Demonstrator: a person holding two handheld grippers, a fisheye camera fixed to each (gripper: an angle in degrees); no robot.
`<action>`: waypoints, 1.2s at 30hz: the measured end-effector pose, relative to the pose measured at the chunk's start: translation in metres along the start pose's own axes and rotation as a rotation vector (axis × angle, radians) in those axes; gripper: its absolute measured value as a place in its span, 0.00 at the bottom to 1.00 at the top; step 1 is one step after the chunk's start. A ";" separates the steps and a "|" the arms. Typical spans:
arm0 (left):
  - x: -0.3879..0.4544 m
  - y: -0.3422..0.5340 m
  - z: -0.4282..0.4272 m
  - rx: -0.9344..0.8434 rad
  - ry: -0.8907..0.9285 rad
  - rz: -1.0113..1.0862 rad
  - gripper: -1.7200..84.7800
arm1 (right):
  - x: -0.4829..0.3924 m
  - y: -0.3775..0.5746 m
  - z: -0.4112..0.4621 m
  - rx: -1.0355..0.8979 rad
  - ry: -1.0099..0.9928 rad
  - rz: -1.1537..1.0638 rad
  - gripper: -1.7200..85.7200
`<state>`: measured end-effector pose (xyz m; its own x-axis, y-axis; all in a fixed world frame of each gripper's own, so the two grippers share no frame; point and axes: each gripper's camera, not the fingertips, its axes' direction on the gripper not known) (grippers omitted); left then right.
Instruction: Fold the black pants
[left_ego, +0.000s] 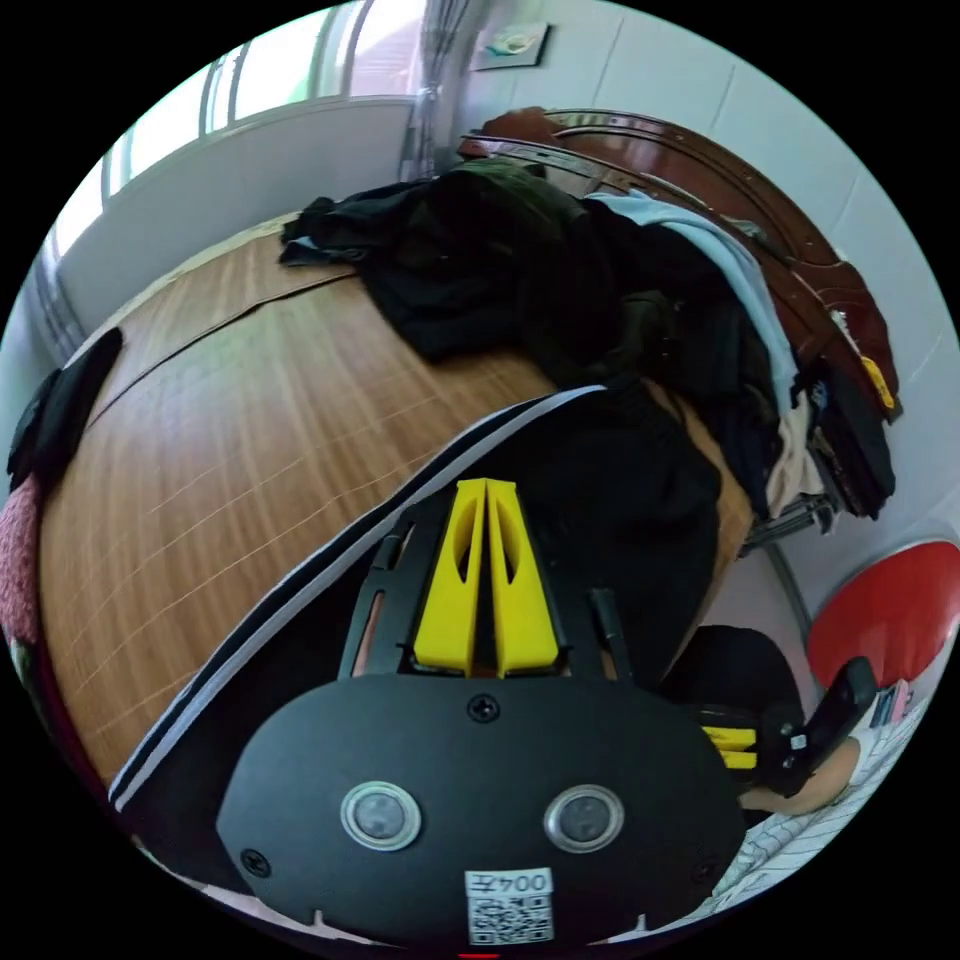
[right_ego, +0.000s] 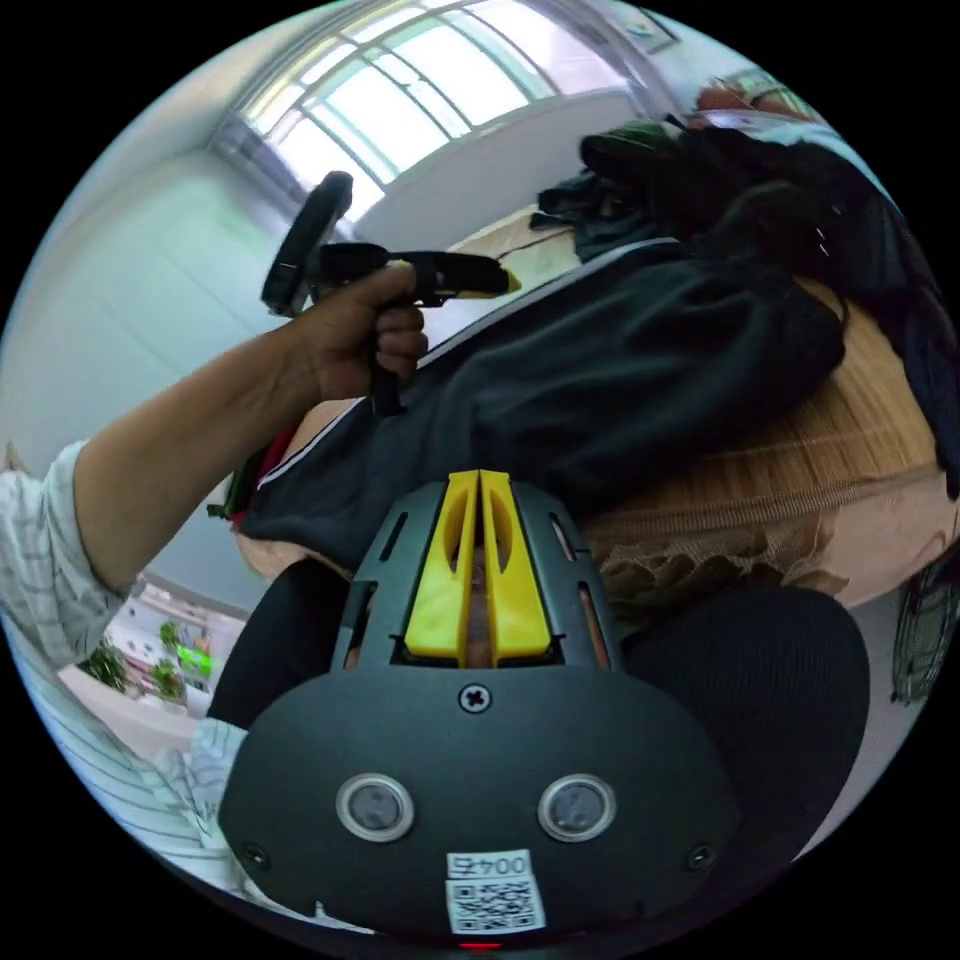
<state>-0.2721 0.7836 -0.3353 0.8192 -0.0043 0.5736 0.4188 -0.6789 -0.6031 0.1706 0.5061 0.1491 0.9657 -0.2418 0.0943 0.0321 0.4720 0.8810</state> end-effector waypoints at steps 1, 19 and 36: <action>0.023 -0.011 0.011 -0.003 0.030 0.020 0.02 | 0.004 -0.001 0.002 -0.008 -0.012 0.031 0.01; 0.152 0.000 -0.157 0.033 0.120 -0.203 0.02 | -0.029 0.008 0.007 -0.017 -0.042 -0.004 0.01; 0.181 0.327 -0.523 0.176 -0.097 -0.807 0.03 | -0.173 0.068 0.065 -0.036 0.423 -0.441 0.01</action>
<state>-0.1923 0.1768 -0.1386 0.2677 0.5031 0.8217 0.9406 -0.3212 -0.1098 -0.0107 0.5245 0.2229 0.8776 -0.0666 -0.4747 0.4538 0.4342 0.7781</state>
